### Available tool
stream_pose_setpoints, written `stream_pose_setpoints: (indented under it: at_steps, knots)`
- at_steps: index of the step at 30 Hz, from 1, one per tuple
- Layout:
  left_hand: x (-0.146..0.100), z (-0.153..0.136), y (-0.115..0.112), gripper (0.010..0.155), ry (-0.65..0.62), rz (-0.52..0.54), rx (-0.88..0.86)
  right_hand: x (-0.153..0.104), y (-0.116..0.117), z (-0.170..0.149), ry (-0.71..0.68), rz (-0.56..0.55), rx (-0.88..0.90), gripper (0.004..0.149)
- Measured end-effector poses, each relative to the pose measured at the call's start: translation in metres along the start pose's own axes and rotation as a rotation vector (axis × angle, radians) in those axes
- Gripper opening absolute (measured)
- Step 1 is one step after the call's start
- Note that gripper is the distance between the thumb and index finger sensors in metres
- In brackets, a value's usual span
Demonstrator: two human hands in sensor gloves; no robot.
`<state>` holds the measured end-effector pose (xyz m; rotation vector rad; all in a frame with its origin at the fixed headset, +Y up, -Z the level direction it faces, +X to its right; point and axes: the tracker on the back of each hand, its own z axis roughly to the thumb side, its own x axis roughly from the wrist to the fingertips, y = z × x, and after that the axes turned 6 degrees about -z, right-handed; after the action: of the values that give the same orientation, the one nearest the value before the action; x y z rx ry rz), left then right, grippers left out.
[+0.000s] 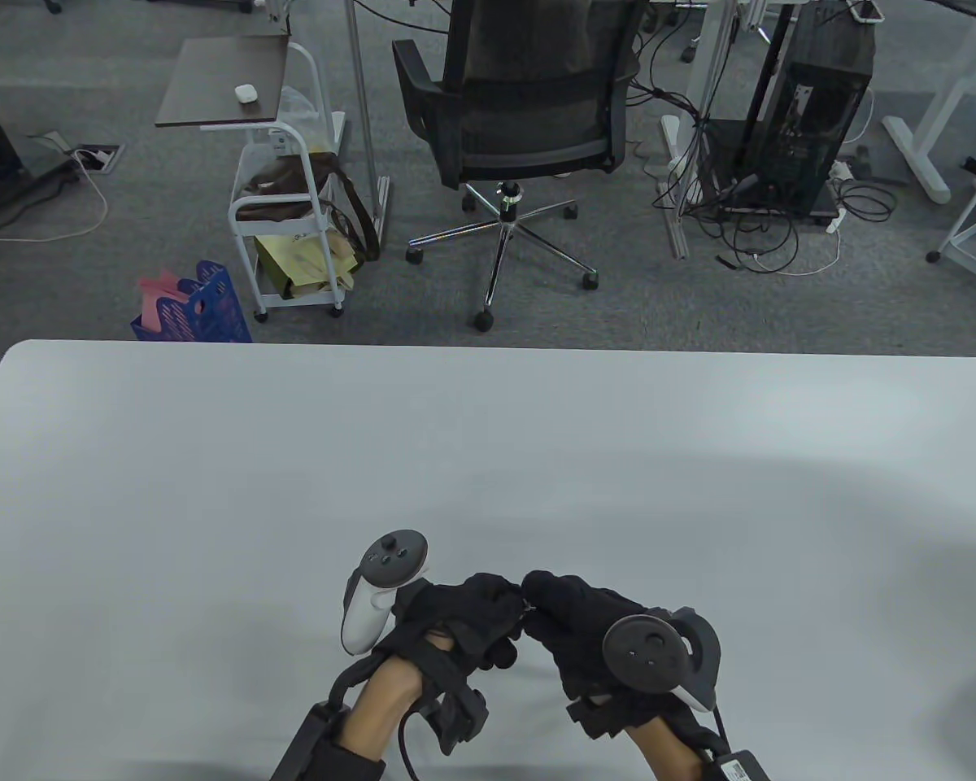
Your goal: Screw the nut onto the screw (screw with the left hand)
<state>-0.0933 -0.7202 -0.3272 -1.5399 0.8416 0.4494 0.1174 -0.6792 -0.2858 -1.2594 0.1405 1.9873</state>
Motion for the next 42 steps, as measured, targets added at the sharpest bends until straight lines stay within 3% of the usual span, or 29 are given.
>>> stream_pose_setpoints:
  at_steps: [3,6,9,12,15,22,26,31,34,37,42]
  knots:
    - [-0.0003,-0.0045,0.0003,0.065,0.014,0.021,-0.024,-0.0002,0.0001,-0.0002,0.000,0.005,-0.005,0.047]
    - [-0.0005,-0.0048,0.0016,0.060,0.022,0.058,-0.004,-0.0001,-0.0003,-0.0002,0.001,0.001,-0.005,0.047]
    - [0.0003,-0.0017,0.0010,0.055,0.014,0.016,-0.003,0.0000,-0.0001,-0.0004,0.001,0.004,0.001,0.047]
    - [0.0002,-0.0034,0.0007,0.056,0.014,-0.003,-0.022,-0.0001,0.0005,-0.0003,0.001,0.006,-0.003,0.047]
    - [-0.0005,-0.0056,0.0008,0.064,0.017,0.051,-0.031,-0.0002,0.0001,-0.0005,0.000,0.005,-0.005,0.047]
    - [0.0001,-0.0019,-0.0003,0.056,0.017,0.004,-0.001,-0.0002,0.0003,-0.0003,-0.003,0.003,-0.011,0.047]
    - [0.0000,-0.0046,-0.0006,0.065,0.018,0.033,-0.017,-0.0001,0.0001,-0.0008,-0.001,0.001,-0.010,0.047]
    - [0.0002,-0.0013,-0.0020,0.056,0.022,0.019,0.003,-0.0004,0.0012,-0.0005,-0.001,0.015,-0.010,0.047]
    - [-0.0002,-0.0017,-0.0021,0.057,0.015,-0.010,-0.008,-0.0003,0.0010,0.0002,-0.004,0.010,-0.010,0.047]
    - [-0.0001,-0.0041,-0.0017,0.066,0.017,0.029,-0.018,-0.0001,0.0006,-0.0005,-0.002,0.006,-0.007,0.047]
    - [0.0000,-0.0022,-0.0008,0.055,0.016,0.038,-0.006,-0.0001,0.0011,-0.0005,0.000,0.013,-0.003,0.047]
